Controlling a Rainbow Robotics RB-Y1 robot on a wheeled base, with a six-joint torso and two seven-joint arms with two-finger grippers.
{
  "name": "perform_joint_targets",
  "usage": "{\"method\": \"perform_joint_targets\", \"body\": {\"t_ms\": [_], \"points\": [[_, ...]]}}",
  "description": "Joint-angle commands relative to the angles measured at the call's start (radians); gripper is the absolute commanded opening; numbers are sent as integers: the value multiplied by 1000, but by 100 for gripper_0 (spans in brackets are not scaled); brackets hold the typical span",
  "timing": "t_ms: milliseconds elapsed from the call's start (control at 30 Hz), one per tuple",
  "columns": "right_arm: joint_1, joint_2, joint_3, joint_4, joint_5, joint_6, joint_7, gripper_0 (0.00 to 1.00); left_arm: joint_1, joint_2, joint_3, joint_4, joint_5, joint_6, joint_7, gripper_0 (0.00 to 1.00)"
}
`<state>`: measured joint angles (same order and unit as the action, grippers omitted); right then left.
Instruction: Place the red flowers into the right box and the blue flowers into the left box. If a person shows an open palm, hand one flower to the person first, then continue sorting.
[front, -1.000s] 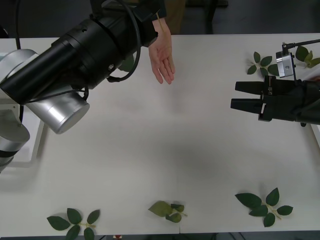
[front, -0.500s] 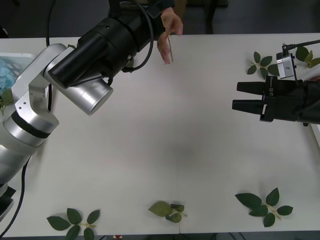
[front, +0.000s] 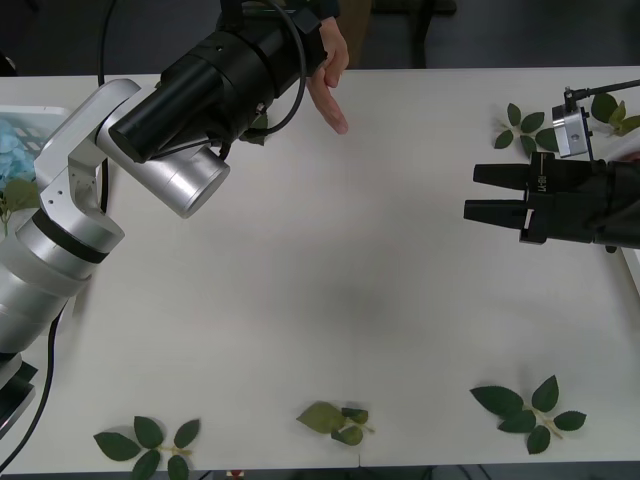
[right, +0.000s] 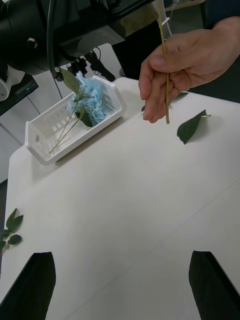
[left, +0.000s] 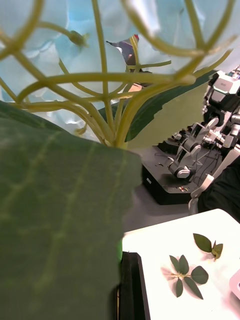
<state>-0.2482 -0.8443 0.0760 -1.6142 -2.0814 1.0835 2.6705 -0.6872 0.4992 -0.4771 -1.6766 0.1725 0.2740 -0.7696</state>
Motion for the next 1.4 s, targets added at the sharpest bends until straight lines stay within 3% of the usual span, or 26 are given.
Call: {"method": "perform_joint_targets", "body": {"t_ms": [33,67,1400], "points": [[-25,-44,11,-21,3,-8,28,78,-49,-18,-6,-8,-7,-13,21,59],[-25,-44,11,-21,3,-8,29,77,-49,-16,-6,-8,-5,-13,23,100],[-26,-42,11,-23,-11,-7,31,77,-46,-14,-11,-8,-2,-30,36,100]]}}
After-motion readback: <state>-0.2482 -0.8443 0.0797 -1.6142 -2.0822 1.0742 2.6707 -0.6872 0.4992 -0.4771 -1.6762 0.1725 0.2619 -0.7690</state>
